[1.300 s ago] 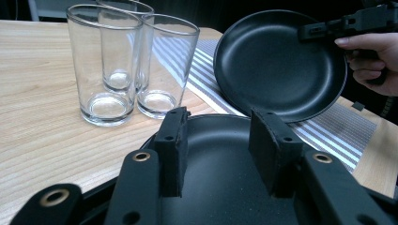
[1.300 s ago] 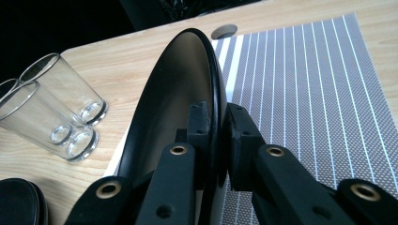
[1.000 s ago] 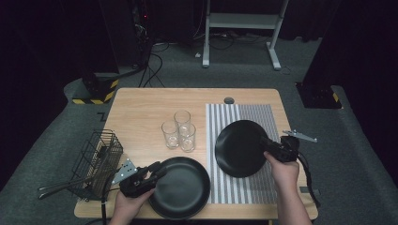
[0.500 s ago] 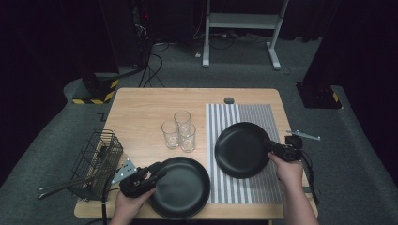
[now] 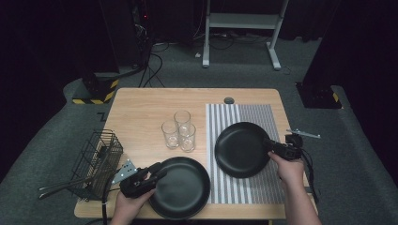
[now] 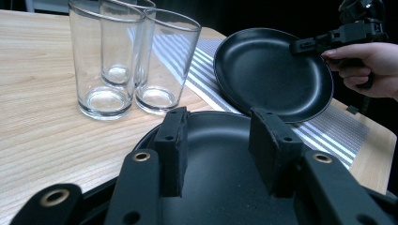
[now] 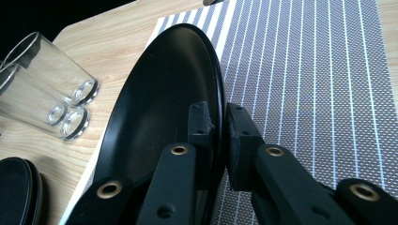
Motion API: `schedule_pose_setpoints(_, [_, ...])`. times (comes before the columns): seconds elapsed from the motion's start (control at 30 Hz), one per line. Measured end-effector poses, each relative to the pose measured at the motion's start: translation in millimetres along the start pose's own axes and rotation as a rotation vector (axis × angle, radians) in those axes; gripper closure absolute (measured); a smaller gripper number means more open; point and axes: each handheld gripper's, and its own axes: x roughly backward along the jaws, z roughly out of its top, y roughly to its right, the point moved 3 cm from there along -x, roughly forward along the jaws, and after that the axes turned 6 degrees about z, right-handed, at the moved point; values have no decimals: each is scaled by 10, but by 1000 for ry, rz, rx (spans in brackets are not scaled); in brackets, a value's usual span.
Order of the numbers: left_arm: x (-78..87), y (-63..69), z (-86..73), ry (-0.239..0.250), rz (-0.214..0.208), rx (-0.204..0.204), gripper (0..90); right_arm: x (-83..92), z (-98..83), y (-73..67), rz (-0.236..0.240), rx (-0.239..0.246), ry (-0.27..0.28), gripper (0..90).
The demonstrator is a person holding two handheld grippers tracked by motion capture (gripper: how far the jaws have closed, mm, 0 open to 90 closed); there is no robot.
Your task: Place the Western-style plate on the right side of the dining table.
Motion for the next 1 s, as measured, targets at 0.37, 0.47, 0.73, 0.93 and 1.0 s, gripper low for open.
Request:
schedule_pose_setpoints(0.37, [-6, -4, -22, -6, 3, -1, 574, -1, -24, 80, -5, -13, -7, 818])
schedule_pose_setpoints(0.47, [-15, 5, -31, -9, -1, 2, 574, 0, -36, 111, -10, -19, -8, 819])
schedule_pose_setpoints(0.73, [-20, 5, -38, -10, -3, 7, 574, -7, -81, 200, -3, -37, 1, 821])
schedule_pose_setpoints(0.93, [-39, 5, -49, -16, -5, 6, 575, -20, -106, 242, 8, -47, 15, 821])
schedule_pose_setpoints(1.0, [-45, 10, -52, -17, -6, 7, 574, -27, -113, 254, 10, -49, 21, 821])
